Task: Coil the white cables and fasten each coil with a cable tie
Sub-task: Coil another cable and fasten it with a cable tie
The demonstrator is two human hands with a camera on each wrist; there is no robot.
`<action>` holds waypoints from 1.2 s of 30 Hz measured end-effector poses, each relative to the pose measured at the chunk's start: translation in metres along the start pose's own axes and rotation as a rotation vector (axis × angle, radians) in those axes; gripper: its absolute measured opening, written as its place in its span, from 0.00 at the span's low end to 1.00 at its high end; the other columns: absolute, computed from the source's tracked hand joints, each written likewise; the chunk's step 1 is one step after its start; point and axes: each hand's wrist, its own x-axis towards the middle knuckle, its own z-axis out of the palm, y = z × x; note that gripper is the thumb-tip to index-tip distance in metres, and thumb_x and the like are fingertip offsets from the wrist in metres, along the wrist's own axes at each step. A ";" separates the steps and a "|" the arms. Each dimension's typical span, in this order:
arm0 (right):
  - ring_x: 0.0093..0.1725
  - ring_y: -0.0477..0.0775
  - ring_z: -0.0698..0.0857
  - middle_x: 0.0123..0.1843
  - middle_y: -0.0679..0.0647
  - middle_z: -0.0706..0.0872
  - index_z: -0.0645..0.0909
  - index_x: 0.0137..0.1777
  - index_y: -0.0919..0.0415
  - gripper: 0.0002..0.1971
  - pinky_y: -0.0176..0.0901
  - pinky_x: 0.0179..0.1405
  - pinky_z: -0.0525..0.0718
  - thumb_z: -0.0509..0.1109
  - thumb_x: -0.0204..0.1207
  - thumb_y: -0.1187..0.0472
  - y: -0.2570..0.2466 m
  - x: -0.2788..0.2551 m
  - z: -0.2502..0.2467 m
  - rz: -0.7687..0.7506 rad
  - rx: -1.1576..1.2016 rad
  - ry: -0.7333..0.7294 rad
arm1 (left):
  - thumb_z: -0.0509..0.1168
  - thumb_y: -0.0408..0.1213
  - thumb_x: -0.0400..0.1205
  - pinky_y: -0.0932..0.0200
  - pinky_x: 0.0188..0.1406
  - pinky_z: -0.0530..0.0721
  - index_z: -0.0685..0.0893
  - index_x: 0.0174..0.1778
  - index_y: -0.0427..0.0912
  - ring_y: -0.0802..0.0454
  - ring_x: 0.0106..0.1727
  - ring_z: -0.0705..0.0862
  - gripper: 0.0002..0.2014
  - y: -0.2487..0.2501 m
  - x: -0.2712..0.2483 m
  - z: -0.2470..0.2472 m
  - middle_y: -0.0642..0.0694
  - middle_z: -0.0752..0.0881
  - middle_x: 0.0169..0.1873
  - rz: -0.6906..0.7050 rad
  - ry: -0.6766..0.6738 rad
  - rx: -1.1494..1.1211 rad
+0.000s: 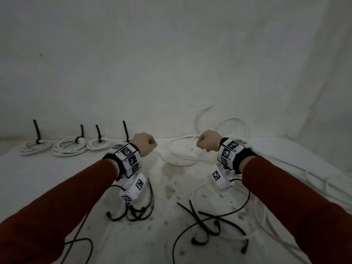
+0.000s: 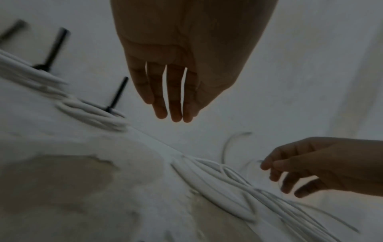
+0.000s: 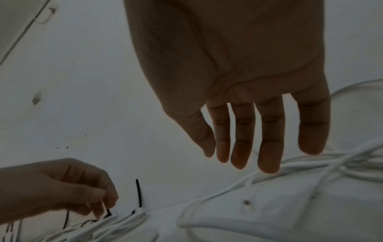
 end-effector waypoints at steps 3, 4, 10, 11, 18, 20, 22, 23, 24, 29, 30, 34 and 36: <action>0.51 0.56 0.84 0.58 0.59 0.87 0.84 0.62 0.65 0.18 0.32 0.39 0.82 0.73 0.76 0.55 0.023 -0.018 -0.002 -0.007 -0.168 -0.089 | 0.60 0.40 0.84 0.60 0.56 0.74 0.86 0.57 0.40 0.45 0.60 0.82 0.13 0.040 -0.003 0.019 0.43 0.86 0.59 0.161 -0.055 0.037; 0.58 0.57 0.83 0.63 0.58 0.85 0.83 0.64 0.65 0.21 0.38 0.52 0.81 0.73 0.76 0.53 0.029 -0.023 -0.001 -0.007 -0.246 -0.128 | 0.61 0.39 0.84 0.60 0.59 0.74 0.86 0.58 0.41 0.46 0.62 0.81 0.13 0.051 -0.004 0.027 0.44 0.85 0.60 0.208 -0.073 0.048; 0.65 0.60 0.82 0.64 0.60 0.84 0.81 0.67 0.66 0.21 0.43 0.57 0.78 0.73 0.77 0.57 0.052 -0.040 0.014 -0.064 -0.400 -0.189 | 0.63 0.40 0.81 0.52 0.70 0.70 0.77 0.70 0.48 0.46 0.71 0.73 0.19 0.099 0.003 0.061 0.45 0.77 0.70 0.306 -0.160 0.142; 0.62 0.61 0.83 0.62 0.60 0.85 0.82 0.64 0.66 0.18 0.43 0.54 0.78 0.71 0.78 0.57 0.053 -0.041 0.015 -0.085 -0.386 -0.164 | 0.63 0.42 0.81 0.49 0.70 0.70 0.76 0.71 0.50 0.45 0.72 0.71 0.21 0.104 0.003 0.064 0.45 0.76 0.71 0.314 -0.165 0.164; 0.29 0.51 0.80 0.34 0.52 0.81 0.86 0.49 0.63 0.08 0.37 0.28 0.80 0.68 0.80 0.58 0.056 -0.057 -0.022 -0.255 0.170 0.111 | 0.52 0.45 0.88 0.56 0.49 0.72 0.82 0.54 0.42 0.43 0.54 0.82 0.15 0.131 -0.002 0.047 0.42 0.85 0.49 0.452 -0.034 0.049; 0.27 0.49 0.78 0.30 0.51 0.80 0.86 0.48 0.61 0.10 0.42 0.27 0.81 0.69 0.80 0.55 0.055 -0.063 -0.036 -0.310 0.208 0.194 | 0.53 0.40 0.88 0.60 0.38 0.65 0.82 0.46 0.39 0.42 0.43 0.79 0.14 0.134 -0.004 0.020 0.44 0.81 0.36 0.516 0.019 -0.092; 0.24 0.46 0.76 0.26 0.48 0.76 0.86 0.44 0.59 0.11 0.44 0.26 0.80 0.68 0.81 0.54 0.054 -0.067 -0.050 -0.373 0.259 0.281 | 0.55 0.38 0.87 0.64 0.33 0.63 0.80 0.41 0.40 0.48 0.34 0.73 0.13 0.136 -0.008 -0.011 0.52 0.74 0.27 0.566 0.128 -0.143; 0.22 0.44 0.75 0.25 0.47 0.75 0.86 0.41 0.57 0.11 0.43 0.26 0.78 0.67 0.81 0.53 0.054 -0.069 -0.057 -0.401 0.302 0.323 | 0.55 0.37 0.87 0.67 0.32 0.66 0.79 0.40 0.41 0.51 0.31 0.71 0.12 0.136 -0.010 -0.026 0.54 0.72 0.26 0.575 0.190 -0.166; 0.21 0.44 0.74 0.26 0.47 0.74 0.85 0.38 0.55 0.12 0.42 0.25 0.77 0.66 0.82 0.53 0.054 -0.071 -0.063 -0.419 0.352 0.359 | 0.55 0.36 0.87 0.71 0.32 0.67 0.77 0.39 0.42 0.55 0.29 0.70 0.12 0.135 -0.010 -0.040 0.56 0.71 0.25 0.577 0.248 -0.190; 0.21 0.51 0.74 0.26 0.51 0.73 0.81 0.35 0.58 0.17 0.40 0.24 0.76 0.63 0.84 0.53 0.051 -0.076 -0.081 -0.413 0.535 0.418 | 0.54 0.36 0.87 0.66 0.28 0.64 0.76 0.40 0.42 0.59 0.28 0.69 0.11 0.123 -0.013 -0.100 0.53 0.71 0.25 0.495 0.537 -0.295; 0.21 0.52 0.74 0.25 0.52 0.73 0.81 0.34 0.58 0.18 0.40 0.24 0.76 0.63 0.84 0.52 0.051 -0.076 -0.081 -0.402 0.516 0.422 | 0.54 0.36 0.87 0.65 0.28 0.64 0.76 0.40 0.42 0.59 0.27 0.69 0.11 0.119 -0.013 -0.110 0.53 0.71 0.25 0.462 0.593 -0.323; 0.24 0.52 0.77 0.25 0.54 0.75 0.78 0.29 0.58 0.21 0.41 0.28 0.78 0.63 0.83 0.49 0.059 -0.074 -0.080 -0.346 0.404 0.449 | 0.53 0.38 0.88 0.58 0.31 0.60 0.75 0.41 0.43 0.54 0.28 0.68 0.11 0.094 -0.014 -0.138 0.49 0.70 0.26 0.345 0.716 -0.383; 0.26 0.53 0.77 0.25 0.54 0.76 0.74 0.26 0.58 0.24 0.43 0.32 0.78 0.64 0.82 0.46 0.064 -0.073 -0.080 -0.312 0.367 0.461 | 0.52 0.39 0.88 0.57 0.30 0.59 0.75 0.41 0.42 0.54 0.28 0.69 0.12 0.081 -0.014 -0.146 0.49 0.70 0.25 0.295 0.731 -0.399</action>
